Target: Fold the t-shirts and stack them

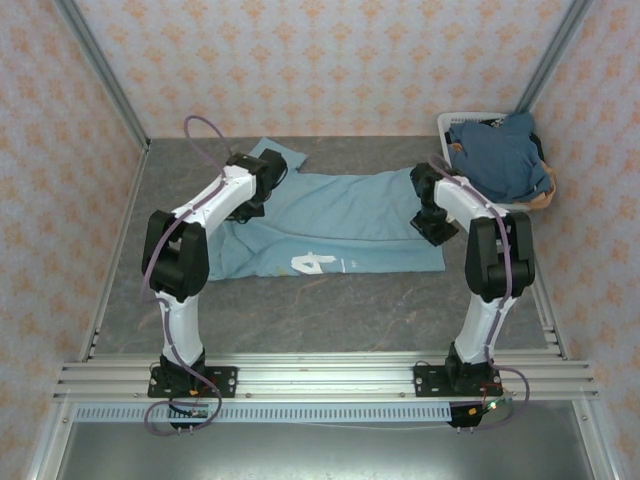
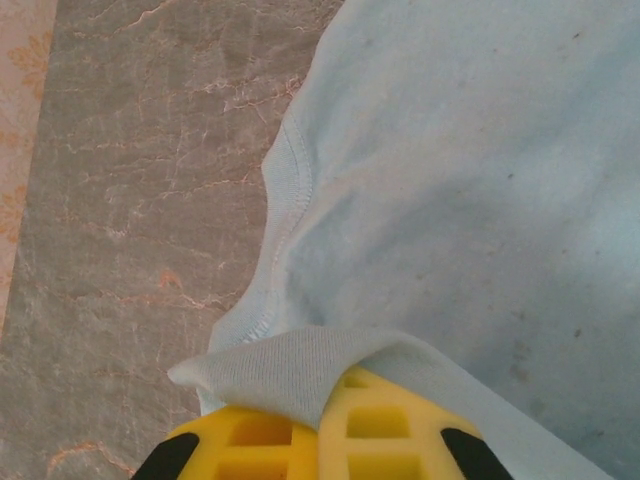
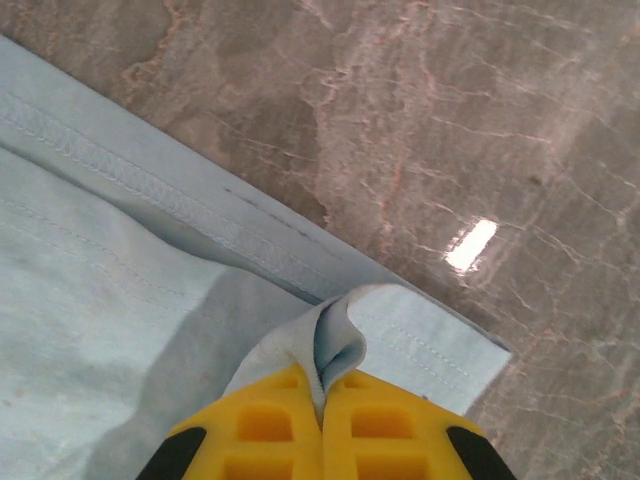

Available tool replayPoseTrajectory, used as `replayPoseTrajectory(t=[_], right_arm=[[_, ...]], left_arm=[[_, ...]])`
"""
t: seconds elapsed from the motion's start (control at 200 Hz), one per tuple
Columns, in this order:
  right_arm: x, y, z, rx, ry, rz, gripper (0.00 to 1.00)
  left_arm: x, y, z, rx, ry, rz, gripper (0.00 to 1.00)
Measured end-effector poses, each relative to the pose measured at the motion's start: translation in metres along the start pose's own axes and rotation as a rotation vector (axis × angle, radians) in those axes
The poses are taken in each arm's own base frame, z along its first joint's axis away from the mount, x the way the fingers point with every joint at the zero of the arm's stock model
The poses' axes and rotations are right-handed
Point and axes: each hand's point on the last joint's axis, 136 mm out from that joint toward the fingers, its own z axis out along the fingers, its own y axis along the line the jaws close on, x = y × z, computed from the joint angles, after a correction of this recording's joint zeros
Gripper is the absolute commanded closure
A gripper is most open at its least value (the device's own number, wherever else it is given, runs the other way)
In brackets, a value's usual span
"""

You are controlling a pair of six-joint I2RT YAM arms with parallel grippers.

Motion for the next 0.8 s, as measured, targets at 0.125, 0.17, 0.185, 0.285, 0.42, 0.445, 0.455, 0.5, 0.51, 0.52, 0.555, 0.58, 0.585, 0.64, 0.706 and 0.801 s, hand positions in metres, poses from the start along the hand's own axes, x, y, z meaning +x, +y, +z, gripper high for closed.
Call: replayPoseTrajectory(t=[0.125,0.17,0.185,0.285,0.42,0.445,0.455,0.5,0.51,0.52,0.555,0.58,0.585,0.64,0.706,0.801], right_arm=[[-0.006,0.011,-0.002,-0.023,-0.006,-0.053,0.55],[-0.009,0.015,-0.005,-0.038,-0.010,-0.063,0.50],[-0.010,0.016,-0.006,-0.043,-0.010,-0.067,0.49],[-0.017,0.020,-0.012,-0.066,-0.020,-0.088,0.48],[-0.019,0.016,-0.020,-0.092,-0.025,-0.110,0.49],[-0.017,0.014,-0.023,-0.104,-0.024,-0.116,0.51],[-0.017,0.014,-0.024,-0.111,-0.025,-0.118,0.52],[-0.012,0.011,-0.029,-0.139,-0.021,-0.125,0.55],[-0.011,0.010,-0.030,-0.144,-0.019,-0.128,0.55],[-0.010,0.009,-0.031,-0.150,-0.018,-0.136,0.55],[-0.005,0.008,-0.035,-0.178,-0.012,-0.143,0.55],[-0.001,0.007,-0.037,-0.197,-0.007,-0.149,0.55],[-0.001,0.007,-0.037,-0.200,-0.007,-0.150,0.55],[0.009,0.005,-0.038,-0.230,0.008,-0.169,0.54],[0.022,0.006,-0.035,-0.261,0.030,-0.196,0.54],[0.045,0.007,-0.024,-0.291,0.079,-0.233,0.54]], left_arm=[[-0.002,0.005,0.004,0.000,0.012,-0.009,0.36],[-0.002,0.008,0.007,0.005,0.026,-0.014,0.35],[-0.002,0.009,0.008,0.008,0.030,-0.017,0.35],[0.007,0.024,0.012,0.029,0.064,-0.044,0.36],[0.040,0.054,0.001,0.087,0.108,-0.087,0.38],[0.047,0.057,-0.002,0.101,0.116,-0.091,0.40],[0.051,0.058,-0.003,0.109,0.119,-0.096,0.41],[0.066,0.062,-0.007,0.139,0.136,-0.104,0.44],[0.068,0.062,-0.007,0.144,0.141,-0.107,0.45],[0.072,0.062,-0.007,0.154,0.148,-0.112,0.45],[0.084,0.062,-0.007,0.177,0.171,-0.117,0.45],[0.091,0.060,-0.006,0.193,0.191,-0.119,0.45],[0.092,0.059,-0.006,0.195,0.193,-0.121,0.45],[0.106,0.051,-0.001,0.232,0.243,-0.137,0.45],[0.116,0.034,0.005,0.292,0.296,-0.188,0.46],[0.123,0.007,0.008,0.390,0.356,-0.301,0.46]])
